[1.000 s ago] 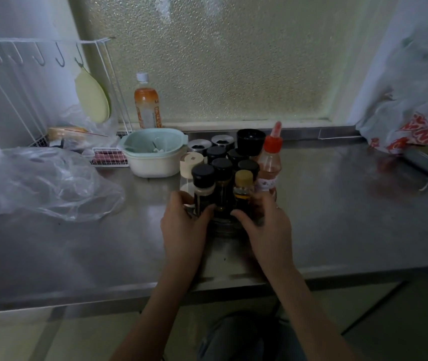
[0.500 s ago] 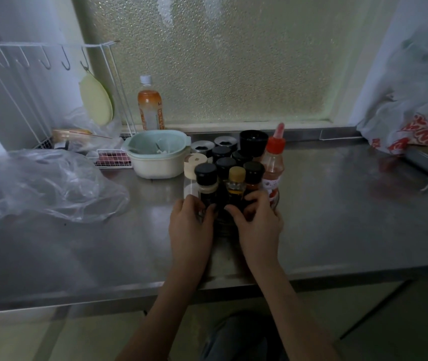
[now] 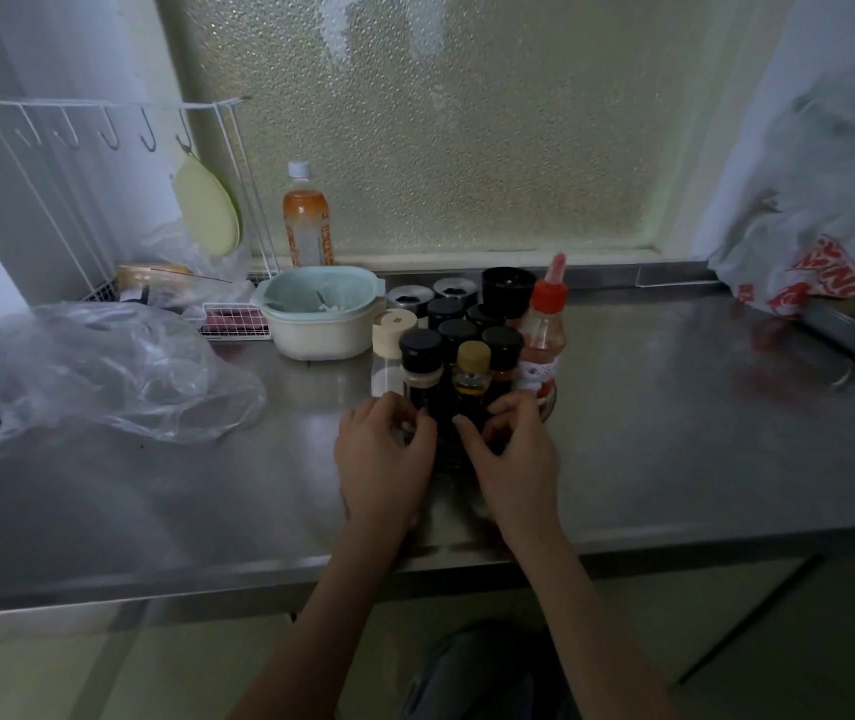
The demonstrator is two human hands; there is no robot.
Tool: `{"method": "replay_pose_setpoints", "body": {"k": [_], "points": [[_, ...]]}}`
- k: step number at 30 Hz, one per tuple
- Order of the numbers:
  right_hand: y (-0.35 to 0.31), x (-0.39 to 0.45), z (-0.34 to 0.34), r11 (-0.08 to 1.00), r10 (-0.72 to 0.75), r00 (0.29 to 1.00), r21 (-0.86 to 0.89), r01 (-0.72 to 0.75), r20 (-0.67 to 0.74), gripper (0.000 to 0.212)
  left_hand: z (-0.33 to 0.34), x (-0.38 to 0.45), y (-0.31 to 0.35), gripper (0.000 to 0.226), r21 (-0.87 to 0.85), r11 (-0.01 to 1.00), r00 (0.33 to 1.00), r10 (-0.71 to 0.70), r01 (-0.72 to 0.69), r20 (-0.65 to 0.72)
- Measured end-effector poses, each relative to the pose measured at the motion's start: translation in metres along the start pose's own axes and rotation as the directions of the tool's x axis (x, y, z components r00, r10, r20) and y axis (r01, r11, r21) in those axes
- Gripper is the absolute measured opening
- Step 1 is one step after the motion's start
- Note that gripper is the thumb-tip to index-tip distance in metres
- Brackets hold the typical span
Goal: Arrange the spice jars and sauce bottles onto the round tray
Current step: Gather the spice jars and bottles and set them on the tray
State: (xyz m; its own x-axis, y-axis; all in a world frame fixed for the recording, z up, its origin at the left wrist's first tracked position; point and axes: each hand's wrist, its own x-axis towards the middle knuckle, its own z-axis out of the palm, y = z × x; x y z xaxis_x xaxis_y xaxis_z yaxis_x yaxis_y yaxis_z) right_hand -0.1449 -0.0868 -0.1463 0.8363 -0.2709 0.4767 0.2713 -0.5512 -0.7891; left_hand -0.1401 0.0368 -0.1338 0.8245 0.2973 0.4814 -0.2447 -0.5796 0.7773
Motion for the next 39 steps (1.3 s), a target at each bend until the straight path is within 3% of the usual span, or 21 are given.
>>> {"method": "replay_pose_setpoints", "body": {"k": [10,16,19,23,27,39], "points": [[0.002,0.002,-0.001,0.996,-0.022,0.999,-0.083,0.024,0.027,0.025,0.0,0.001,-0.002,0.014,0.01,0.999,0.997,0.04,-0.041,0.073],[0.0,-0.006,-0.004,0.955,-0.179,0.966,-0.202,0.216,0.185,0.014,-0.004,-0.001,-0.002,0.01,-0.139,0.987,0.956,0.112,-0.077,0.27],[0.003,-0.005,-0.004,0.937,-0.211,0.959,-0.241,0.254,0.189,0.015,-0.005,0.002,-0.009,0.027,-0.19,0.978,0.942,0.143,-0.087,0.305],[0.011,0.001,-0.004,0.929,-0.208,0.962,-0.273,0.251,0.176,0.018,-0.002,0.008,-0.015,0.027,-0.09,0.975,0.892,0.221,-0.202,0.395],[0.019,0.019,-0.006,0.966,-0.184,0.955,-0.139,0.219,0.231,0.023,0.009,0.025,-0.021,0.014,0.014,0.944,0.845,0.29,-0.331,0.45],[0.044,0.103,0.014,0.994,-0.069,0.946,-0.056,0.091,0.316,0.029,0.065,0.084,-0.029,0.014,0.088,0.935,0.866,0.28,-0.344,0.415]]}}
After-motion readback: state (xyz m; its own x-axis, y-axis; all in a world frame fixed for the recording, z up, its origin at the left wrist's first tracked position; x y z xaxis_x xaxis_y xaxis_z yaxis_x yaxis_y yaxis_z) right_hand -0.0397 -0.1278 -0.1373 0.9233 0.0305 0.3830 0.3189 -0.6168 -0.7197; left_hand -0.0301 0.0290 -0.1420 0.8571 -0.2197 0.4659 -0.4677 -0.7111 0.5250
